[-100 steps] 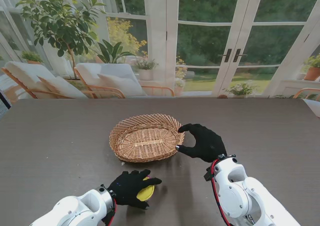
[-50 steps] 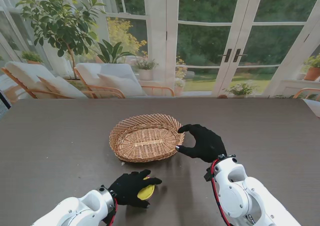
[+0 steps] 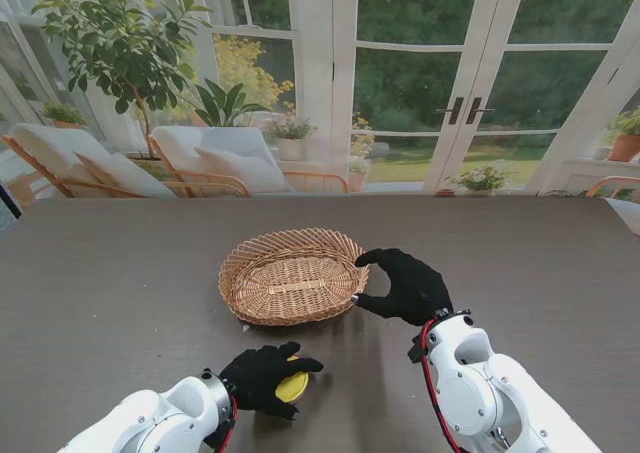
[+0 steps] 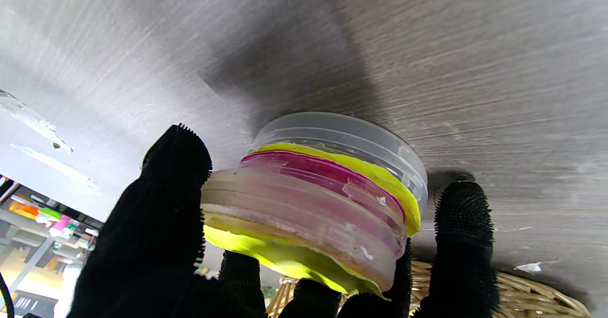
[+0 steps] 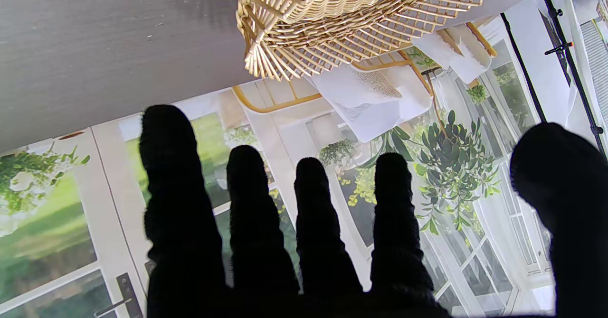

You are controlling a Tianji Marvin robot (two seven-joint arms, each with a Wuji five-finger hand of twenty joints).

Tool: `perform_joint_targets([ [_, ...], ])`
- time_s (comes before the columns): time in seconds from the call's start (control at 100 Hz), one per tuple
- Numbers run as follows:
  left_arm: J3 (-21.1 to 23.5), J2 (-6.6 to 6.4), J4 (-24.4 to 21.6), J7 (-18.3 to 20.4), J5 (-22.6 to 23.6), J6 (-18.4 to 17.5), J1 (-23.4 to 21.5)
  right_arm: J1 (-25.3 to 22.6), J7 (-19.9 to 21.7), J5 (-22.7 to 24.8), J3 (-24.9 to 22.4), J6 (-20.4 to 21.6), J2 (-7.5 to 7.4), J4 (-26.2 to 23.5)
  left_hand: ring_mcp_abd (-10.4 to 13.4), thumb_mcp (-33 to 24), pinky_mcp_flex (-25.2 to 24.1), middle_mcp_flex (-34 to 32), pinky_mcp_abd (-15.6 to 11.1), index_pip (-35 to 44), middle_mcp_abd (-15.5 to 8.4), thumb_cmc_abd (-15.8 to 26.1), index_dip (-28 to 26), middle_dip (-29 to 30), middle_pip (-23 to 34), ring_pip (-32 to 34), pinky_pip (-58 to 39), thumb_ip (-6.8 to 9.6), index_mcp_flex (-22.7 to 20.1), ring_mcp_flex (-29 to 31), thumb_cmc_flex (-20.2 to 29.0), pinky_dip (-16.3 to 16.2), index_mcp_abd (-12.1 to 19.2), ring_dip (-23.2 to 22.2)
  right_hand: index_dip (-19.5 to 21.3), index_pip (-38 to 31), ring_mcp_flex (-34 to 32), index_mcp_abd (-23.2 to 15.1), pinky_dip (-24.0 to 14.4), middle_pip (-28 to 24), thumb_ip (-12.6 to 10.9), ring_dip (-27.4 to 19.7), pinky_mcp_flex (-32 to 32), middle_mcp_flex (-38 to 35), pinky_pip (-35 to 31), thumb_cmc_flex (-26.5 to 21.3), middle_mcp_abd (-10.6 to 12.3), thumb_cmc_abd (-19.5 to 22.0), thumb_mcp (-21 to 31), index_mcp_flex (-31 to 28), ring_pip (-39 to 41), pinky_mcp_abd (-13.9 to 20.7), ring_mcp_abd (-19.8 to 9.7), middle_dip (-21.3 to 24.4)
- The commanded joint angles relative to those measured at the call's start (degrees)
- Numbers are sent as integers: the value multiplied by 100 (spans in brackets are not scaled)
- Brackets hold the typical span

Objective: Stack culture dishes into a storage basket

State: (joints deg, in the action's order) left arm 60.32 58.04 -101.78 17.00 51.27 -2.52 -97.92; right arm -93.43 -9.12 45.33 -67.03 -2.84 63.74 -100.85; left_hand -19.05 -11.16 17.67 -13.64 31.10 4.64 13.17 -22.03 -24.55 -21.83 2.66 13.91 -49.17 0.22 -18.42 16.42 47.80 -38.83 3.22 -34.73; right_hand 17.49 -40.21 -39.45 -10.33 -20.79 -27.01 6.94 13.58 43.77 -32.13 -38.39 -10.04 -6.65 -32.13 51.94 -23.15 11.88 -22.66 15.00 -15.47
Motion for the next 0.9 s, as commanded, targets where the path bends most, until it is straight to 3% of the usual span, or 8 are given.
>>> perform_joint_targets([
  [0.0,-23,-36,116,202,37,-33,-89,-3,68,18,35,-15,11,-14,170,163,-82,-246,39,92,-45,144,-28,-68,95,151,108,-221,-185,-52,198,127,-126,15,80,91,101,-155,-171,62,127,60,-2784,199,170,-54,-62,-365,430,3,-87,-236,85,-1],
  [0.13,59,-67,67,427,-26,-184,-59,15,77,25,46,-25,10,-14,131,336,-296,-190,101,40,-81,239,38,20,53,-245,708,-174,-139,-156,316,438,-179,432,81,93,91,-151,-183,66,137,65,-2772,205,175,-52,-59,-360,443,3,-84,-245,93,1],
  [0.28,191,-110,40,723,-199,-461,-9,42,84,22,51,-47,11,1,170,235,-481,-113,-8,-10,-109,150,98,120,5,-487,1164,-94,-92,-262,465,636,-234,653,84,91,91,-150,-195,66,141,69,-2771,203,185,-66,-70,-372,453,-1,-85,-250,94,1],
  [0.4,291,-145,-14,957,-152,-556,18,47,106,27,41,-50,7,2,177,251,-520,-98,-51,-36,-115,152,130,155,1,-533,1288,-146,-64,-259,378,677,-257,701,86,88,85,-149,-204,62,144,71,-2766,196,190,-64,-74,-382,462,-6,-83,-255,99,0],
  [0.6,276,-158,115,967,-94,-750,134,55,118,20,34,-54,6,13,163,41,-419,-247,-89,10,-86,435,142,150,62,-470,1276,-174,-182,-113,855,650,-250,676,87,89,85,-152,-216,64,147,74,-2768,197,205,-72,-75,-395,469,-10,-84,-272,106,0],
  [0.8,187,-149,270,769,-15,-936,216,59,150,26,7,-43,0,20,119,-316,-232,-459,-68,57,-73,423,158,119,123,-355,1112,-146,-307,46,1502,600,-227,618,82,103,77,-163,-228,71,157,82,-2761,209,217,-90,-76,-487,513,6,-75,-342,167,3],
  [0.89,187,-159,260,804,16,-987,221,65,155,41,-4,-44,-3,27,129,-1330,-169,-477,-42,85,-92,81,214,101,116,-321,986,-136,-311,70,1223,706,-221,619,80,102,82,-179,-233,69,163,84,-2758,209,218,-98,-81,-517,543,-8,-74,-346,173,2],
])
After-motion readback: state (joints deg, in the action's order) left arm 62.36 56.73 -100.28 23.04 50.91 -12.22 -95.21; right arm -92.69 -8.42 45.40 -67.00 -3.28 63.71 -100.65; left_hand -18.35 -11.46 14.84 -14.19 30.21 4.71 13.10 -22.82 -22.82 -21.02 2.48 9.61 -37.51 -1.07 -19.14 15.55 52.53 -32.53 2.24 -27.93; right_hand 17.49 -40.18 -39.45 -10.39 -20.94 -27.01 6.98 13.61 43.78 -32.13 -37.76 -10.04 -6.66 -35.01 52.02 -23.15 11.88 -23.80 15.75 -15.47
